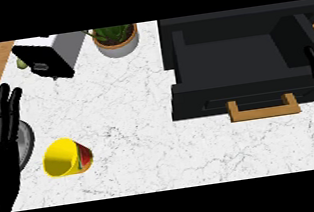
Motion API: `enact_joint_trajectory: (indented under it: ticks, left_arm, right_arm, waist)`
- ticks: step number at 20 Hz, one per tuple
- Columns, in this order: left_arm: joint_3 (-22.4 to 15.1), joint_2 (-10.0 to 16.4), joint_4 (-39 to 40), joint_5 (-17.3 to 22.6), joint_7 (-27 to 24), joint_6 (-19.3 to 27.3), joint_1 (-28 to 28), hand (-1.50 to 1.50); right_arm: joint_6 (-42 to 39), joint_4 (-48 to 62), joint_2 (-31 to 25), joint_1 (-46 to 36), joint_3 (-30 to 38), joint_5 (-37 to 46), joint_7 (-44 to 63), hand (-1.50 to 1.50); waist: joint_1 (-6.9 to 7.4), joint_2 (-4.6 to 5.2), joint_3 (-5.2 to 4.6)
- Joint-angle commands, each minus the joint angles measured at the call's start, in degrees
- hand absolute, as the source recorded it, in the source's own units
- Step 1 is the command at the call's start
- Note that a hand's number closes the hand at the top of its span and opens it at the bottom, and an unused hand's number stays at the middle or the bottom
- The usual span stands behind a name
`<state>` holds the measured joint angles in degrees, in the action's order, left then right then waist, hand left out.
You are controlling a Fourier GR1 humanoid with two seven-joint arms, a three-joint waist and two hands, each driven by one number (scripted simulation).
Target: Pick up the cup, place it into the drawer and close the drawer
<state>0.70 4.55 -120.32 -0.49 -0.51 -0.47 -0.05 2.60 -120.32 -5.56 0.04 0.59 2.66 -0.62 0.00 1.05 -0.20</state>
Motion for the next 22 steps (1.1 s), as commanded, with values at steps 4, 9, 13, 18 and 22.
enact_joint_trajectory:
  ticks: [4,9,13,18,22]
  left_arm:
    - [0.09,7.44,-1.7,17.26,-1.83,-17.87,2.96,-1.5]
    - [4.25,11.5,6.26,36.02,5.27,-25.52,7.02,-1.5]
    - [11.32,17.22,16.17,42.17,2.42,-33.68,6.24,-1.5]
    - [13.06,18.3,26.39,37.79,3.23,-34.24,-1.25,-1.5]
    - [13.71,17.59,35.75,32.52,-1.49,-39.22,-2.72,-1.5]
  right_arm:
    - [-2.05,0.54,0.07,0.4,-1.14,-1.38,-1.57,-1.5]
    - [-5.55,2.85,-1.11,-0.97,-5.78,-2.04,5.29,-1.5]
    - [-9.69,7.03,-3.93,-2.84,-0.75,-7.62,3.75,-1.5]
    - [-10.46,10.18,-3.27,-6.29,0.54,-8.74,3.71,-1.5]
    - [-8.81,10.78,-2.6,-11.26,0.25,-6.8,5.71,-1.5]
  waist:
    - [0.45,-1.12,0.13]
    - [1.04,-0.81,0.04]
    - [0.21,-0.9,0.17]
    - [-0.1,-0.98,0.19]
    - [0.0,-1.0,0.18]
